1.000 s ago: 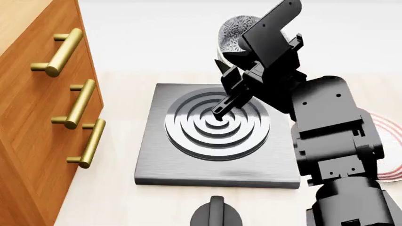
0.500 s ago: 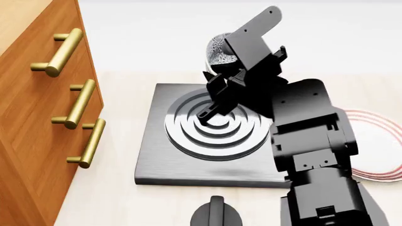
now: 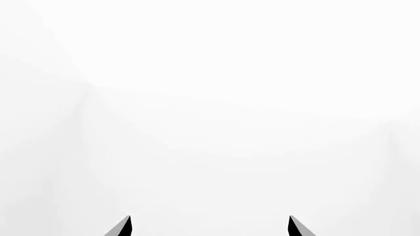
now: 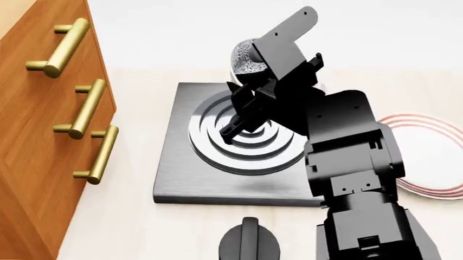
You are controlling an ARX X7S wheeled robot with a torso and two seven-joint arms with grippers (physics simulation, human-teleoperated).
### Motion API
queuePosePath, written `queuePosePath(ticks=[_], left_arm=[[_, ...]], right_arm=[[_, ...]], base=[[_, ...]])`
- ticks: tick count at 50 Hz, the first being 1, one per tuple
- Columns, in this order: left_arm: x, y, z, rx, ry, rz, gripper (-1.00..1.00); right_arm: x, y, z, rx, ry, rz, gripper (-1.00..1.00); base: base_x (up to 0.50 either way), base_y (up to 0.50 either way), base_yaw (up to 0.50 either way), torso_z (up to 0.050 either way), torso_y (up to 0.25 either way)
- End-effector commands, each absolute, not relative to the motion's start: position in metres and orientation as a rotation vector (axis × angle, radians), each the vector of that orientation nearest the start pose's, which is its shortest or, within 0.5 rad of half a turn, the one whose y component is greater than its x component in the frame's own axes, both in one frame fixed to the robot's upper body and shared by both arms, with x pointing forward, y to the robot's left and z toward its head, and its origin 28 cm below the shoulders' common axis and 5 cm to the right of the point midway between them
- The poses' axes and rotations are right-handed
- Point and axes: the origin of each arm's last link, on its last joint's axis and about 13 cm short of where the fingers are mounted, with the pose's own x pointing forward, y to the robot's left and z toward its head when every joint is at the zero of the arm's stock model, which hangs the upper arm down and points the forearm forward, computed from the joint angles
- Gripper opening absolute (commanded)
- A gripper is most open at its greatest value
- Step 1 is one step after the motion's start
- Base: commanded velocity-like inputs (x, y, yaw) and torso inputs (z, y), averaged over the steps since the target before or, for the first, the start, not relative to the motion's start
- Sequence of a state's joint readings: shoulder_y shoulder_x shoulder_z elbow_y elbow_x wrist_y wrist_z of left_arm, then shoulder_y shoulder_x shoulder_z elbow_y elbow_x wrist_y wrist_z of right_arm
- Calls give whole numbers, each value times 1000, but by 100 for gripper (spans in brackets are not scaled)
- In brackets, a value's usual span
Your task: Put the bowl on the stove.
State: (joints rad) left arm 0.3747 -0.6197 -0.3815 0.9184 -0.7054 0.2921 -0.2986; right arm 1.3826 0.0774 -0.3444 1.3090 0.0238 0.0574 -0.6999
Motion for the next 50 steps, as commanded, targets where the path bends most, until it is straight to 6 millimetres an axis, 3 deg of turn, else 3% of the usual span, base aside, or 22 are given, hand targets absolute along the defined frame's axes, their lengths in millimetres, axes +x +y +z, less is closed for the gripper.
queuePosePath(ticks=[1,5,19,25,50], left_arm=[[113,292,207,-78,-880,24,100],[113,292,207,-89,-875,17,100],[113,292,207,-81,-881,15,100],[112,291,207,-85,-882,1,100],[111,290,207,-72,-893,-9,100]], right_arm=[[438,-114,215,-301,81,727,-100],[438,-114,216,-299,77,728,-100],[438,-113,213,-284,73,731,-100],[438,-113,213,-282,74,732,-100],[437,-110,212,-271,99,743,-100]], base=[[0,0,0,0,-250],[0,0,0,0,-247],[0,0,0,0,0],[0,0,0,0,-236],[0,0,0,0,-14]])
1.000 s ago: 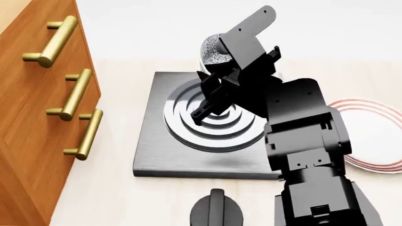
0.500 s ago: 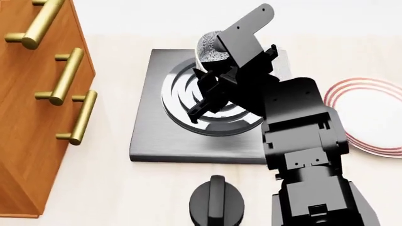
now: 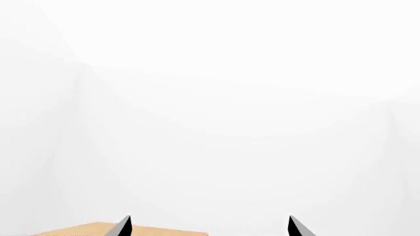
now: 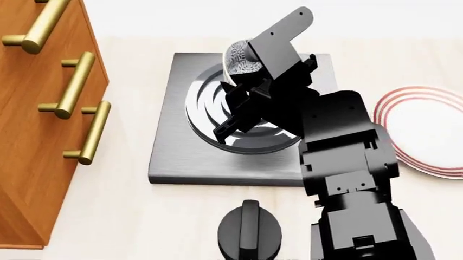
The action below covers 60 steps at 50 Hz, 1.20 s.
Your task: Put the bowl on the stove.
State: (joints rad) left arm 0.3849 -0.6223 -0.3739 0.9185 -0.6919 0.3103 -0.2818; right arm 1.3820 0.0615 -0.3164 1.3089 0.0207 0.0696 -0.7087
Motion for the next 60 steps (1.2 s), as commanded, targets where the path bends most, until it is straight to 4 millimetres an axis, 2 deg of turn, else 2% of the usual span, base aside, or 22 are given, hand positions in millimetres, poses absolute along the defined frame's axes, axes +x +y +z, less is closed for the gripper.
queuePosePath(ticks=[1,29,55,56,60], left_arm=[[112,291,207,-99,-888,-7,100],[112,292,206,-106,-891,3,100],[112,292,206,-106,-892,4,100],[112,292,206,-106,-892,3,100],[112,292,206,-106,-891,2,100]], right_arm=[[437,-110,212,-269,99,743,-100],[435,-112,202,-273,171,716,-100],[435,-112,200,-266,171,711,-100],[435,-112,201,-261,165,714,100],[435,-112,203,-251,153,714,100]], base=[[0,0,0,0,-250],[0,0,0,0,-8],[0,0,0,0,0],[0,0,0,0,0],[0,0,0,0,0]])
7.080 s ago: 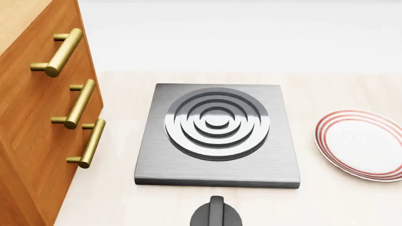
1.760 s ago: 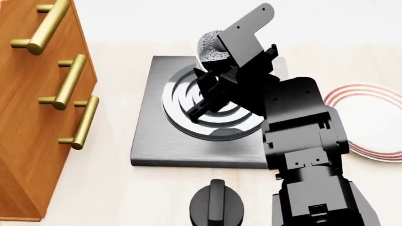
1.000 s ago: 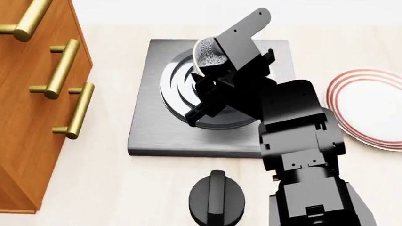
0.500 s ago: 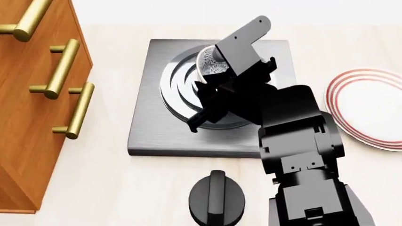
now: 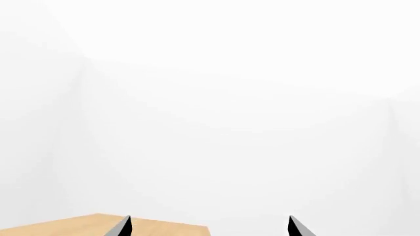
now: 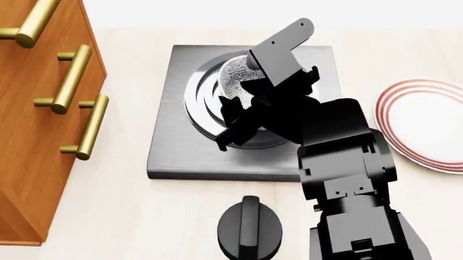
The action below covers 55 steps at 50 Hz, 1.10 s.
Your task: Put the bowl on the stove.
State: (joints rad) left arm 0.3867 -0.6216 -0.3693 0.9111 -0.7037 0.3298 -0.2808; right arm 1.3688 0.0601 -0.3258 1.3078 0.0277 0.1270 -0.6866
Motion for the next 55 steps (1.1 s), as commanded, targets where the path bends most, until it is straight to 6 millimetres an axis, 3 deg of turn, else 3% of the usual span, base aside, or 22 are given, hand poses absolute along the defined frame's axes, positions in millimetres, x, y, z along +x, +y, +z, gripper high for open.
queuePosePath(ticks=[1,18,33,39,48,55], left_arm=[[113,292,206,-107,-891,1,100],[112,292,206,-107,-890,6,100],[113,292,206,-106,-887,7,100],[113,291,206,-109,-885,6,100],[113,290,206,-109,-890,3,100],[112,290,206,-109,-899,5,100]], right_arm=[[435,-112,204,-249,148,714,100],[437,-110,211,-228,74,791,100],[441,-110,237,-192,-138,865,100],[441,-118,252,-129,-306,849,100],[392,-137,265,-49,-479,782,100],[340,-151,263,17,-608,763,100]], base=[[0,0,0,0,0],[0,0,0,0,0],[0,0,0,0,0],[0,0,0,0,0],[0,0,0,0,0],[0,0,0,0,0]])
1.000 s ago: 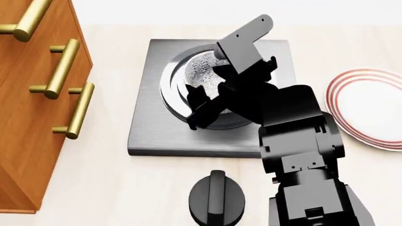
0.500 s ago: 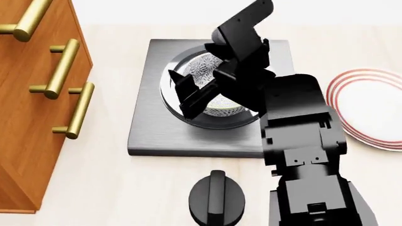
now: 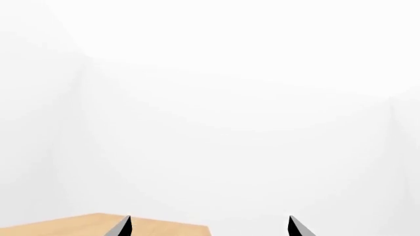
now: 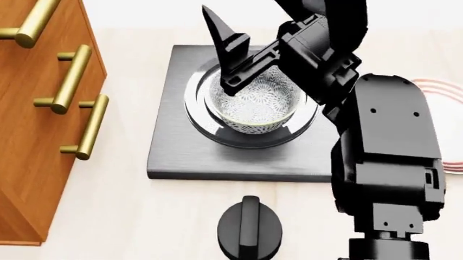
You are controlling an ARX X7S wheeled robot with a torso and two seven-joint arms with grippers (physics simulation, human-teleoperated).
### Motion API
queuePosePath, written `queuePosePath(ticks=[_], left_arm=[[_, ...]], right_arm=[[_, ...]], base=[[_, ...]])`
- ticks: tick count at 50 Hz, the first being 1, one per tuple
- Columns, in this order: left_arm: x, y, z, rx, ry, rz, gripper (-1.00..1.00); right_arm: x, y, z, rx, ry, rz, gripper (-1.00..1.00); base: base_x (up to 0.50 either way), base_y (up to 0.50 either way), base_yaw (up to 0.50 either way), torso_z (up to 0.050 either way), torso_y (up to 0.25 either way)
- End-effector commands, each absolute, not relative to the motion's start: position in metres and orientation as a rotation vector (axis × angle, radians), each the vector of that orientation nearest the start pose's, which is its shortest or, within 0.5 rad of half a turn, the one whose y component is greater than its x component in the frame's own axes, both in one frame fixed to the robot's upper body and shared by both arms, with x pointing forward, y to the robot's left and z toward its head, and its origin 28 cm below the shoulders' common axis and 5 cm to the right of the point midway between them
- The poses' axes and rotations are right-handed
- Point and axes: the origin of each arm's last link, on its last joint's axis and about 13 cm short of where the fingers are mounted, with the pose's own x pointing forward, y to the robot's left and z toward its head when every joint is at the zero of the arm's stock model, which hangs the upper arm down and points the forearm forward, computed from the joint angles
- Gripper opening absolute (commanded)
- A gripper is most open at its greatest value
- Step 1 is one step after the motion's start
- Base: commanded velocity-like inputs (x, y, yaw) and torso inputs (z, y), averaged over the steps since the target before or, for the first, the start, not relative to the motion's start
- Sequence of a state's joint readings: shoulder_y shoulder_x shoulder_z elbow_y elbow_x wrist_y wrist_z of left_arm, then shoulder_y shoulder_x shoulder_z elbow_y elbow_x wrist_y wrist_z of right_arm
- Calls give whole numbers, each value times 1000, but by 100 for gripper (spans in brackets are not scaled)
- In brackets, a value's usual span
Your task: Put the bowl on the stove.
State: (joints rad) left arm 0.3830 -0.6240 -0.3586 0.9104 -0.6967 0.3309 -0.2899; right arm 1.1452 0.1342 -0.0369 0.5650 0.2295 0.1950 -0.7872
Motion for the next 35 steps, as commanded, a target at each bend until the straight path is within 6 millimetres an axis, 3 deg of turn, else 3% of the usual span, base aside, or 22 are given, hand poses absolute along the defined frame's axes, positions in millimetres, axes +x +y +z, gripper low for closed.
queuePosePath(ticks=[1,10,35], left_arm=[[112,290,206,-108,-899,5,100],[111,290,207,-105,-906,3,100],[110,291,208,-111,-910,7,100]], right_arm=[[335,-152,263,23,-623,761,100],[300,-160,251,87,-729,737,100],[280,-151,230,328,-908,711,100]], base=[[0,0,0,0,0],[0,0,0,0,0],[0,0,0,0,0]])
